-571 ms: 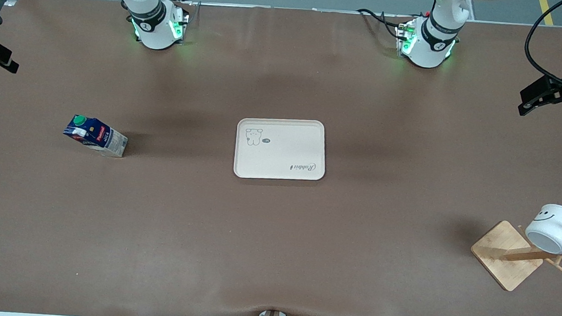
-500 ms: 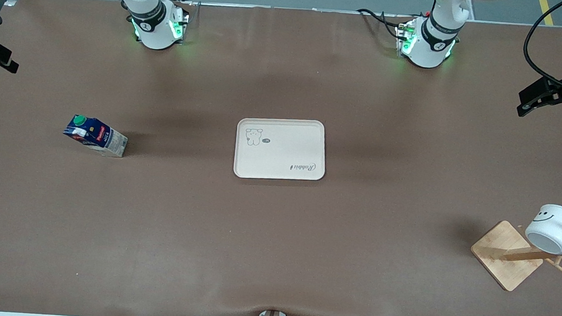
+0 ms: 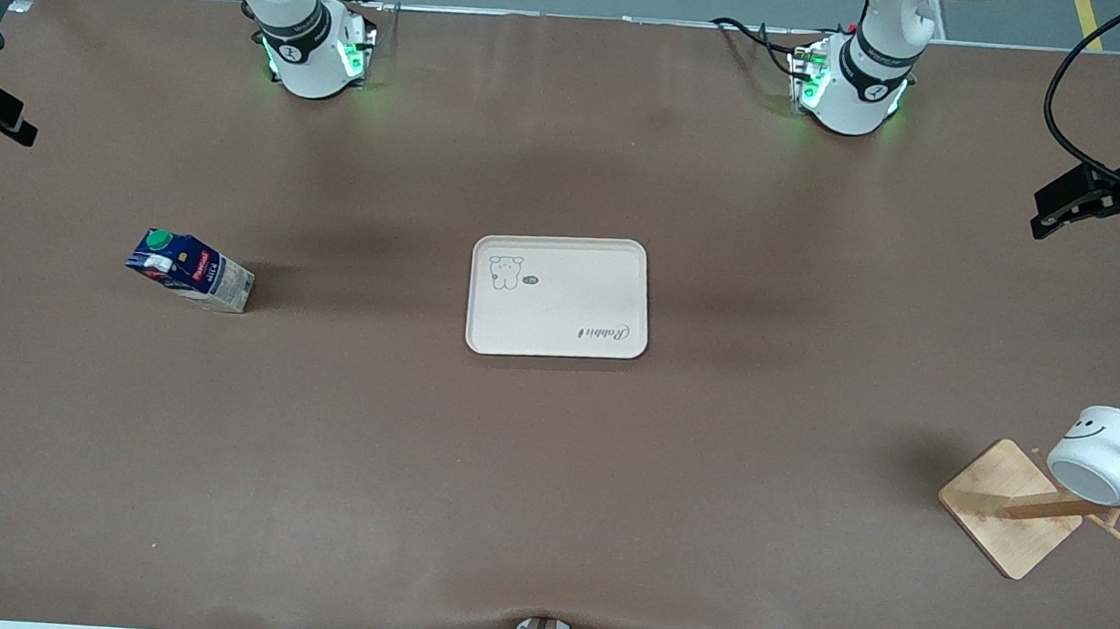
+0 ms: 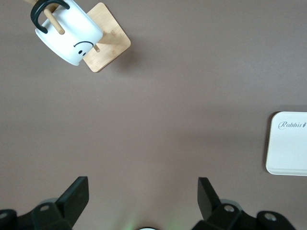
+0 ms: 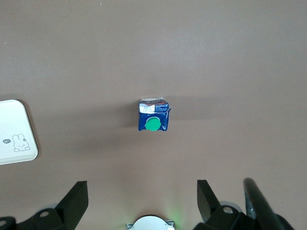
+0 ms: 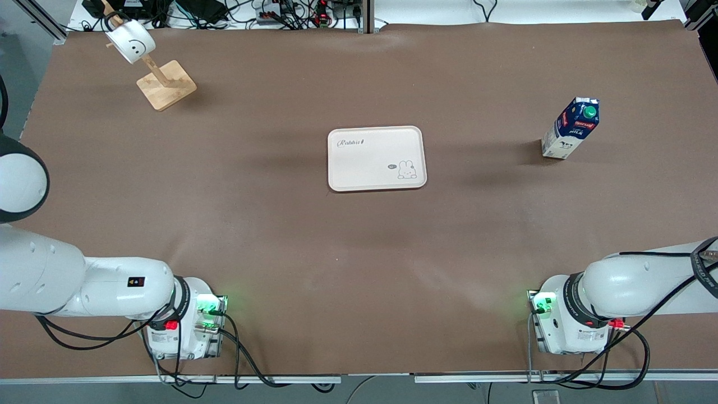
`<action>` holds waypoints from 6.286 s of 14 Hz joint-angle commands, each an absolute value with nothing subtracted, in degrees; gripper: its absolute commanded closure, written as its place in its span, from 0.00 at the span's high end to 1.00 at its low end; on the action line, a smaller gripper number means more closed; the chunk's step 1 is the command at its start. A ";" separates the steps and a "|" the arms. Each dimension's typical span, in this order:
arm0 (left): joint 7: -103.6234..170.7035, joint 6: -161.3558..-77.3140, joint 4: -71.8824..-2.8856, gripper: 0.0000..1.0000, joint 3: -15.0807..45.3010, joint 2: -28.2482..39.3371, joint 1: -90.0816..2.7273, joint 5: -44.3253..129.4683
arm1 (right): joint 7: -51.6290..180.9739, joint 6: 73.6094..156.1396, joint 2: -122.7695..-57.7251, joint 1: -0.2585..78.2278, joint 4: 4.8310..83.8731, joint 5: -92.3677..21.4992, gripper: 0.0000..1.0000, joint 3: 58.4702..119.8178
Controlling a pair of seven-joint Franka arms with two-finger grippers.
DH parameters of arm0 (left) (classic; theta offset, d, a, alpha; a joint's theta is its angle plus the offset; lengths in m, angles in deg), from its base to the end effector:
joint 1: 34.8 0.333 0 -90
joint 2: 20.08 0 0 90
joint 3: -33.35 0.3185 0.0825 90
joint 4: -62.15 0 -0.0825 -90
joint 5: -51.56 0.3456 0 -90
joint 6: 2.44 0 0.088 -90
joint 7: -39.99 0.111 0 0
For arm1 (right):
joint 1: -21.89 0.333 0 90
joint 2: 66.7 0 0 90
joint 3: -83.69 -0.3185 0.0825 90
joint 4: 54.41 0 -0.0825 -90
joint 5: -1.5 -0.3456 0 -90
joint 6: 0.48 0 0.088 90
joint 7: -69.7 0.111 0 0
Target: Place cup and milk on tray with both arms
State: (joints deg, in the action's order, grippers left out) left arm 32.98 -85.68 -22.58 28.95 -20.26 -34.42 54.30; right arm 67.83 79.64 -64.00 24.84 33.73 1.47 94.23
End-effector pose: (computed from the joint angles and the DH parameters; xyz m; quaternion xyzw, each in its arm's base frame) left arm 0.5023 -0.0296 0.6539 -0.9992 -0.0286 0.0091 0.0249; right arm 0.4784 -0.0663 0.6457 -0.9977 0.0495 0.0463 0.0084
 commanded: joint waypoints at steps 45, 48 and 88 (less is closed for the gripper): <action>77.70 -147.37 -47.53 0.00 19.56 -9.88 -11.34 21.07 | 67.33 80.03 -66.96 23.56 32.34 1.68 1.00 93.89; 71.92 -141.94 -47.36 0.00 19.11 -12.60 -11.42 21.42 | 67.24 80.11 -67.05 23.47 32.34 1.76 1.00 93.89; -22.05 -118.35 -23.80 0.00 3.99 24.56 -53.52 61.76 | 66.80 103.31 -75.22 21.09 56.33 -4.13 1.00 93.80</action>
State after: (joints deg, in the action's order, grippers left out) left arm -20.65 -117.14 -23.33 3.71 23.99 -53.00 60.11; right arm 67.29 101.23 -77.76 21.99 52.52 -3.26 94.59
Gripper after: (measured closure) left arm 0.938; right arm 0.000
